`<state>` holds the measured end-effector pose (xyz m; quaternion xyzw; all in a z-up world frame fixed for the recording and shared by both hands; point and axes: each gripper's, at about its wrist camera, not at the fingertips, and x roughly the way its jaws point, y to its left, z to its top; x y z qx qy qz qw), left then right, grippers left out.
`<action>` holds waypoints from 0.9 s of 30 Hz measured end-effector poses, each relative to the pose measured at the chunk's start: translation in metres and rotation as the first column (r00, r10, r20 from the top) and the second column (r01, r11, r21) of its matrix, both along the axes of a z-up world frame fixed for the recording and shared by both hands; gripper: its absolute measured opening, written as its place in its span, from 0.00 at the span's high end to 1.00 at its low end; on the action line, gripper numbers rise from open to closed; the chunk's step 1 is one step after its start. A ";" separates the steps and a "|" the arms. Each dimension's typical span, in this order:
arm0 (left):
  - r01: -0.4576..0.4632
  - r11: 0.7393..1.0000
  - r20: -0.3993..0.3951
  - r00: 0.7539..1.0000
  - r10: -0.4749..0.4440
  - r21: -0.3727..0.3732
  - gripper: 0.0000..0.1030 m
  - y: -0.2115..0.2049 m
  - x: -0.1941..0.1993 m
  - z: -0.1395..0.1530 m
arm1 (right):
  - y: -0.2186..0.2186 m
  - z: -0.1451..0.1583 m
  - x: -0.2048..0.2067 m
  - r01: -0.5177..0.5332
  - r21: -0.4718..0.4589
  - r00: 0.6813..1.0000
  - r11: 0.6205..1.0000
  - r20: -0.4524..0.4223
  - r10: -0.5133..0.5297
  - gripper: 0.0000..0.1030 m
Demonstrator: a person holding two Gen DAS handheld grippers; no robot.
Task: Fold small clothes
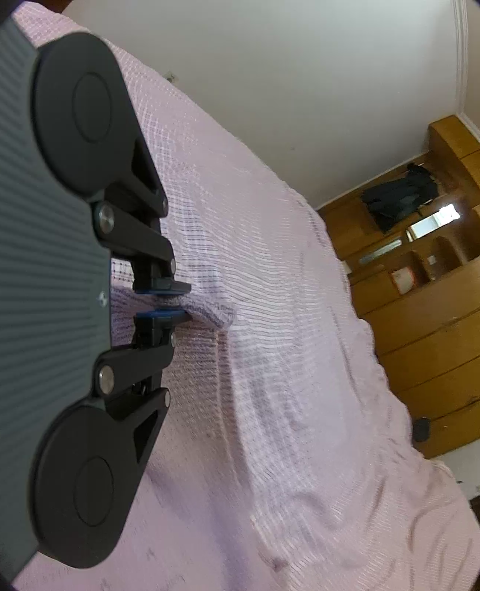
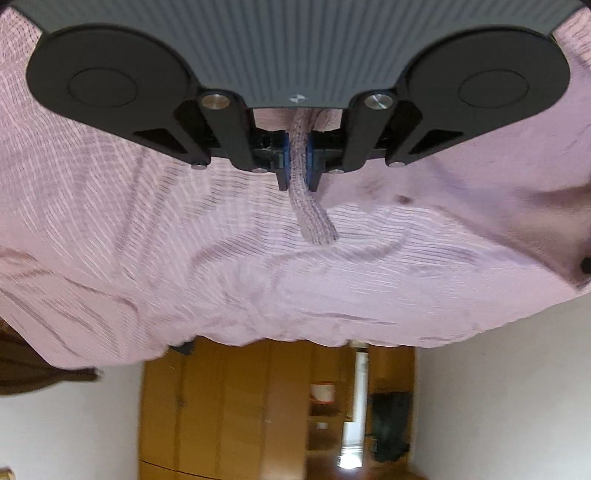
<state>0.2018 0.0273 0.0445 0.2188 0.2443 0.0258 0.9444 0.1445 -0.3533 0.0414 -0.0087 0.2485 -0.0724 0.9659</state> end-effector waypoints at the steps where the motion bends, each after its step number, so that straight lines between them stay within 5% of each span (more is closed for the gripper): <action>1: -0.002 1.000 -0.008 1.000 0.002 0.011 0.90 0.000 0.004 -0.005 | -0.004 -0.003 0.003 0.020 0.000 1.000 1.000 0.000 -0.020 0.93; 6: -0.015 0.999 -0.065 0.998 0.018 0.034 0.90 0.004 0.019 -0.030 | -0.014 -0.017 0.018 0.066 -0.062 0.998 0.996 -0.004 -0.066 0.93; 14: -0.031 1.000 -0.115 0.993 0.031 0.006 0.83 0.013 0.025 -0.043 | -0.011 -0.037 0.052 0.020 -0.221 0.989 0.975 -0.136 -0.051 0.86; 18: -0.073 0.997 -0.107 0.992 0.070 -0.026 0.59 0.018 0.024 -0.036 | -0.022 -0.034 0.049 0.080 -0.174 0.984 0.981 -0.142 -0.105 0.59; 23: -0.096 0.987 -0.124 0.989 0.080 -0.130 0.52 0.032 0.017 -0.030 | -0.026 -0.006 0.036 0.076 -0.068 0.995 0.995 -0.062 -0.080 0.57; 27: -0.096 0.987 -0.133 0.988 0.079 -0.126 0.52 0.030 0.017 -0.032 | -0.029 -0.008 0.037 -0.076 0.181 0.992 0.981 -0.084 0.093 0.57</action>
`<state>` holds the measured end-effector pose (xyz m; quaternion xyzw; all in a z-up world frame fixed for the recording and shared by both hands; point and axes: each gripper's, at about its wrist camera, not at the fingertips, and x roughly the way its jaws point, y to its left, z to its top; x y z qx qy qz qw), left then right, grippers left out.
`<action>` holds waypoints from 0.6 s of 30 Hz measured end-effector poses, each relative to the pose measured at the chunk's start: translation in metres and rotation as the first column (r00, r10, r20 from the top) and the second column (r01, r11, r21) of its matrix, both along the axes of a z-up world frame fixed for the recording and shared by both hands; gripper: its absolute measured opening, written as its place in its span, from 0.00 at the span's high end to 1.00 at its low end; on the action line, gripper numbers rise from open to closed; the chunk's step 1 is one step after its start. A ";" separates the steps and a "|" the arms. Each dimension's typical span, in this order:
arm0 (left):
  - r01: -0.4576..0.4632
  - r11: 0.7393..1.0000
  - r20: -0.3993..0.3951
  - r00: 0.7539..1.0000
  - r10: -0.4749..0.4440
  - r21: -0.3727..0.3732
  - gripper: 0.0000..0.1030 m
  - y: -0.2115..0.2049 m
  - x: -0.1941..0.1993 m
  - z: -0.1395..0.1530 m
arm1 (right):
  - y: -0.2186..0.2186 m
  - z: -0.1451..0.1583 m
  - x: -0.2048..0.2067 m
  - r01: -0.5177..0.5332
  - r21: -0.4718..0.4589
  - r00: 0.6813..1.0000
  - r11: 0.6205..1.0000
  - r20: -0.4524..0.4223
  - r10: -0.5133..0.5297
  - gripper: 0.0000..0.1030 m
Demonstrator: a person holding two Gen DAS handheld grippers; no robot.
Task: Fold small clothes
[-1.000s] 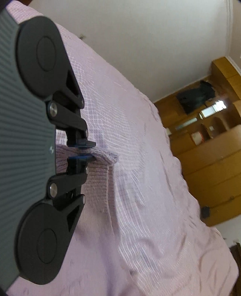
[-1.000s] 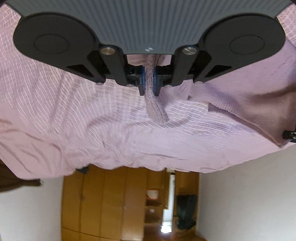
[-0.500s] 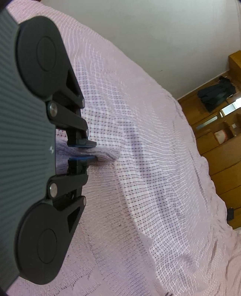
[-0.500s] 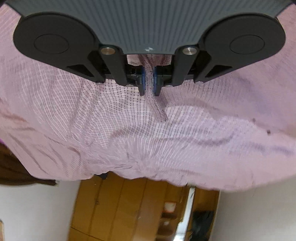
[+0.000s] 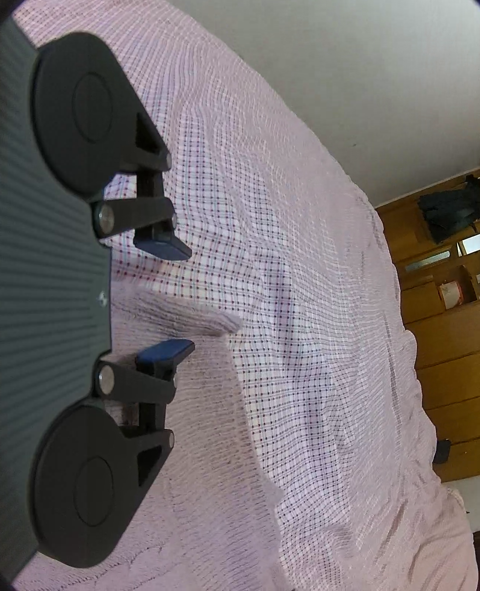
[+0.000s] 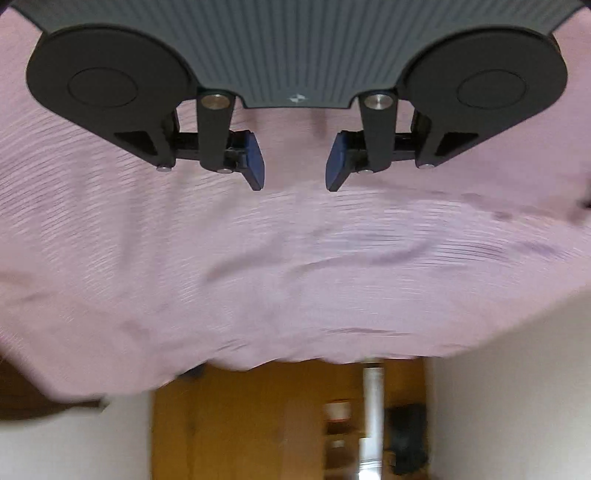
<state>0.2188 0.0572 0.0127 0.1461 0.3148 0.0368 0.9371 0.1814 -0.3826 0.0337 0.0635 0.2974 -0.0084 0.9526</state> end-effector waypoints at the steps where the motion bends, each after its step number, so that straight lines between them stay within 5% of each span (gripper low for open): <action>1: 0.000 1.000 -0.004 1.000 0.000 0.002 0.52 -0.001 0.001 -0.001 | 0.001 -0.005 0.004 -0.024 0.024 0.999 0.999 -0.021 0.025 0.57; 8: -0.024 1.000 -0.020 1.000 0.024 -0.004 0.38 0.004 0.007 -0.006 | 0.001 -0.043 0.024 0.100 -0.021 0.991 0.995 -0.091 -0.102 0.57; 12: -0.042 0.997 -0.043 0.998 0.040 -0.062 0.38 0.011 0.006 -0.001 | 0.001 -0.042 0.020 0.115 -0.014 0.991 0.993 -0.073 -0.116 0.57; 18: -0.032 0.998 -0.076 0.997 0.028 -0.055 0.37 0.008 -0.014 0.008 | 0.000 -0.024 0.001 0.109 0.020 0.993 0.994 -0.039 -0.108 0.42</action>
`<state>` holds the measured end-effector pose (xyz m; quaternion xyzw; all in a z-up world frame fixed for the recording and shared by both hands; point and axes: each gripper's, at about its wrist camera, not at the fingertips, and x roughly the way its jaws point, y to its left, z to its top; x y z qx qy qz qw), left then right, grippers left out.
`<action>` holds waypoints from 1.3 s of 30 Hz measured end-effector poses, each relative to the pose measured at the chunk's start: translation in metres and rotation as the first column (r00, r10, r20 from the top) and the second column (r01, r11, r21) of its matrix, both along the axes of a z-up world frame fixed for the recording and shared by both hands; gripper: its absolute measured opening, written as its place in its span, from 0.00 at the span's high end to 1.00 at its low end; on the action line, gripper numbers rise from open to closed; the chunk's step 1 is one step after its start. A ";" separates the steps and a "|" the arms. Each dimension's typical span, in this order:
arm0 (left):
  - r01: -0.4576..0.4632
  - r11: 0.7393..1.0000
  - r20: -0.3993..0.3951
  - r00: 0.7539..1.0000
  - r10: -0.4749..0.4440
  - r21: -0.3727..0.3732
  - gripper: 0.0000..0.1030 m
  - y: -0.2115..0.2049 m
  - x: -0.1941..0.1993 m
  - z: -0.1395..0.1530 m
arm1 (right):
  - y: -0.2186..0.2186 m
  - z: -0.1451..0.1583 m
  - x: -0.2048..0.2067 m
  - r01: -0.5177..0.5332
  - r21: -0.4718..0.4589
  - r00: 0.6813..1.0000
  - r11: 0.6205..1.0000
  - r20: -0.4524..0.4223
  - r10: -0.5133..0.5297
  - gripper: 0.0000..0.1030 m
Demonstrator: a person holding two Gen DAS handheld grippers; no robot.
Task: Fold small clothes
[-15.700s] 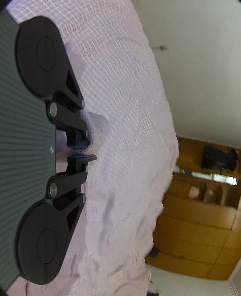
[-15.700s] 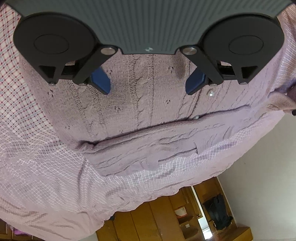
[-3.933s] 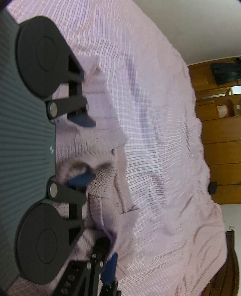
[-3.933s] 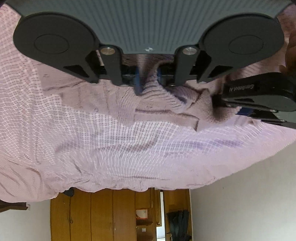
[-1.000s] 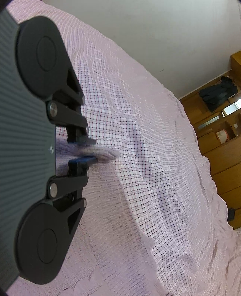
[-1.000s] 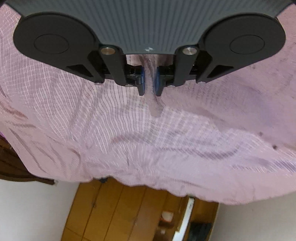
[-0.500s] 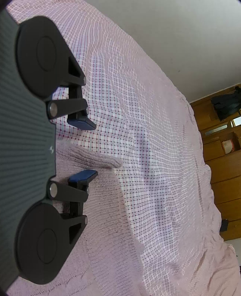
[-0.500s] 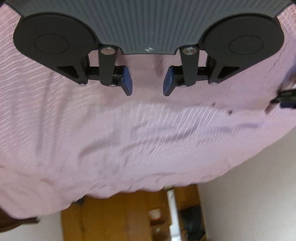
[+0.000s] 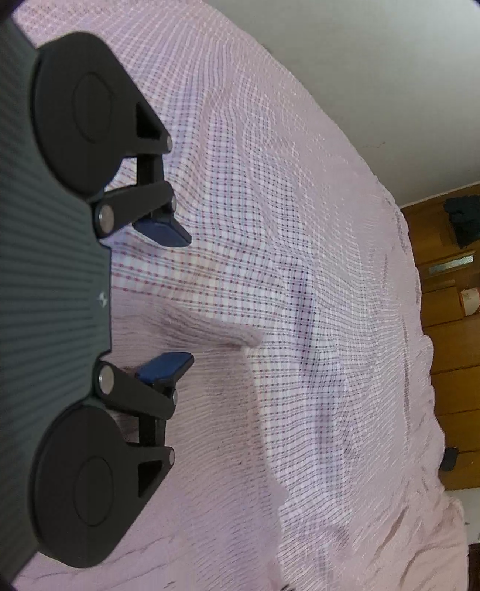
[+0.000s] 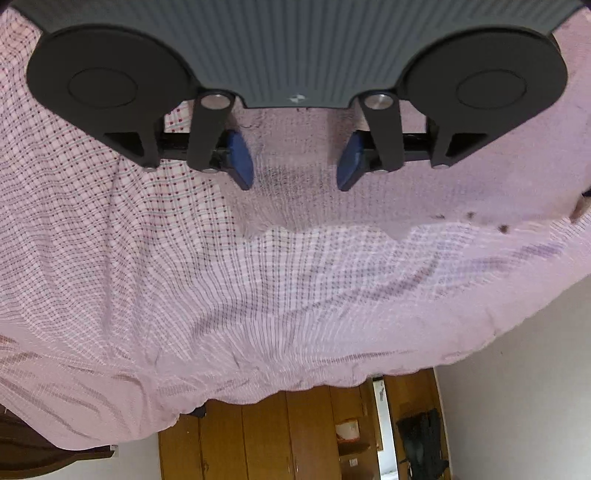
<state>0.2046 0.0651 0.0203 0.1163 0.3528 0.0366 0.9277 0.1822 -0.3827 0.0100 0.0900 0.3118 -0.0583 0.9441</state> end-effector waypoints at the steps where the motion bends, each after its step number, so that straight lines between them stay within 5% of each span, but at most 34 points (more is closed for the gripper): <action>1: 0.002 1.000 -0.009 1.000 -0.002 0.014 0.37 -0.002 -0.005 0.001 | 0.000 0.003 -0.004 0.003 0.014 1.000 1.000 0.000 -0.003 0.42; 6: 0.017 0.998 -0.040 0.999 -0.015 0.053 0.37 -0.004 -0.036 0.009 | -0.003 0.015 -0.033 0.046 0.085 0.999 0.995 0.004 -0.046 0.40; 9: 0.013 1.000 -0.067 0.998 -0.012 0.019 0.37 -0.001 -0.056 0.016 | -0.004 0.023 -0.050 0.074 0.104 0.997 0.992 0.007 -0.075 0.25; 21: -0.030 0.992 -0.131 0.991 0.013 -0.124 0.37 0.015 -0.116 0.033 | 0.001 0.027 -0.125 0.112 0.108 0.993 0.988 -0.045 -0.108 0.18; 23: -0.040 0.990 -0.134 0.991 0.022 -0.135 0.36 0.016 -0.122 0.034 | -0.002 0.022 -0.131 0.120 0.133 0.991 0.984 -0.068 -0.112 0.18; 26: -0.059 0.987 -0.142 0.989 0.038 -0.147 0.23 0.015 -0.128 0.032 | -0.005 0.014 -0.137 0.127 0.179 0.989 0.976 -0.104 -0.109 0.18; 30: -0.067 0.985 -0.169 0.985 0.040 -0.159 0.23 0.014 -0.130 0.027 | -0.007 -0.002 -0.139 0.126 0.270 0.985 0.955 -0.146 -0.088 0.18; 39: -0.094 0.980 -0.211 0.976 0.055 -0.178 0.23 0.015 -0.131 0.018 | -0.006 -0.008 -0.138 0.097 0.367 0.994 0.925 -0.085 -0.070 0.11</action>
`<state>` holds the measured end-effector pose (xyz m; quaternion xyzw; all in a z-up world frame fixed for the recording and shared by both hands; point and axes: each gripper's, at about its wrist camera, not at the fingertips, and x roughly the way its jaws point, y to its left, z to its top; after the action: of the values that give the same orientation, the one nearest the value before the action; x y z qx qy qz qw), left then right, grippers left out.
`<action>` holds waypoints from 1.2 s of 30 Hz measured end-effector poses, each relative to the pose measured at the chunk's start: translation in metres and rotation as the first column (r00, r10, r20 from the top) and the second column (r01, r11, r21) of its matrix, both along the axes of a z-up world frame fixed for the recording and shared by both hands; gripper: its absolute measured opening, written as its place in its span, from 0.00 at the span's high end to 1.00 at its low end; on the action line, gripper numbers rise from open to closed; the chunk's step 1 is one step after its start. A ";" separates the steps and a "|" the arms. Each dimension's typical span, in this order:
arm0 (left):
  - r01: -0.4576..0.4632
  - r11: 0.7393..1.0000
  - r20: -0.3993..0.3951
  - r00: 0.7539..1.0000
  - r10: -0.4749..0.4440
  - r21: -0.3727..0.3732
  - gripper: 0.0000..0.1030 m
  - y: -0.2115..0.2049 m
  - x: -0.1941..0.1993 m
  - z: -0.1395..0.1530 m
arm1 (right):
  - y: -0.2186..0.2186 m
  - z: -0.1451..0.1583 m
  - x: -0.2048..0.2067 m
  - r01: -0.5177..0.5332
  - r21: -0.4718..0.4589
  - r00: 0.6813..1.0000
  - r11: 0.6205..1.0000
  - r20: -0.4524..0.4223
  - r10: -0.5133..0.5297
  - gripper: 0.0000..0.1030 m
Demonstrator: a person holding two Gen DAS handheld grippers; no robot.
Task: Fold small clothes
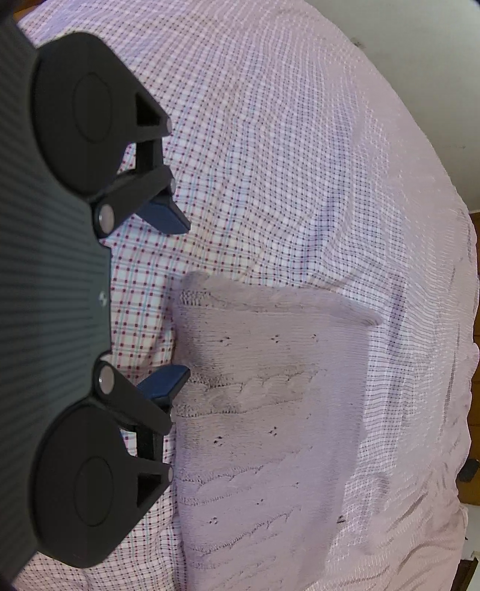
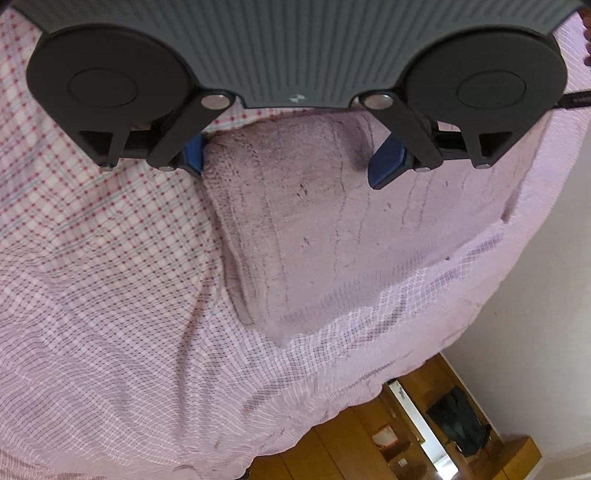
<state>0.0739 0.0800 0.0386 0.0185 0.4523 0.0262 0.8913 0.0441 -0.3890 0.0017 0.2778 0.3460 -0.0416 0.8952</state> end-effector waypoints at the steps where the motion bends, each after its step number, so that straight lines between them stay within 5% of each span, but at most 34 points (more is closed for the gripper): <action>1: -0.001 1.000 -0.002 1.000 0.001 -0.002 0.23 0.000 0.000 0.000 | -0.001 0.000 0.002 0.002 0.018 1.000 1.000 0.008 -0.002 0.11; 7: 0.004 1.000 -0.007 1.000 -0.004 0.002 0.23 -0.001 0.002 -0.002 | -0.013 0.004 0.005 0.010 0.212 0.992 0.977 0.122 -0.036 0.11; 18: 0.009 1.000 -0.019 1.000 -0.009 0.009 0.23 0.002 0.002 -0.005 | -0.008 -0.012 0.016 0.081 0.186 0.993 0.979 0.064 -0.094 0.11; 24: 0.007 1.000 -0.019 1.000 -0.007 0.009 0.23 0.002 0.001 -0.005 | -0.019 -0.017 0.014 0.143 0.275 0.980 0.951 0.095 -0.175 0.11; 26: 0.007 1.000 -0.018 1.000 -0.007 0.013 0.23 0.002 0.000 -0.005 | -0.022 -0.018 0.016 0.171 0.276 0.975 0.946 0.089 -0.202 0.15; 30: 0.009 1.000 -0.021 1.000 -0.009 0.020 0.23 0.003 -0.001 -0.004 | -0.025 -0.020 0.021 0.237 0.226 0.968 0.945 0.026 -0.249 0.64; 36: 0.007 1.000 -0.024 1.000 -0.007 0.029 0.23 0.006 -0.003 -0.001 | -0.028 -0.011 0.021 0.195 0.193 0.976 0.961 0.059 -0.210 0.70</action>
<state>0.0706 0.0861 0.0380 0.0334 0.4626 0.0295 0.8855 0.0650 -0.4169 -0.0094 0.3958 0.2823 -0.0895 0.8693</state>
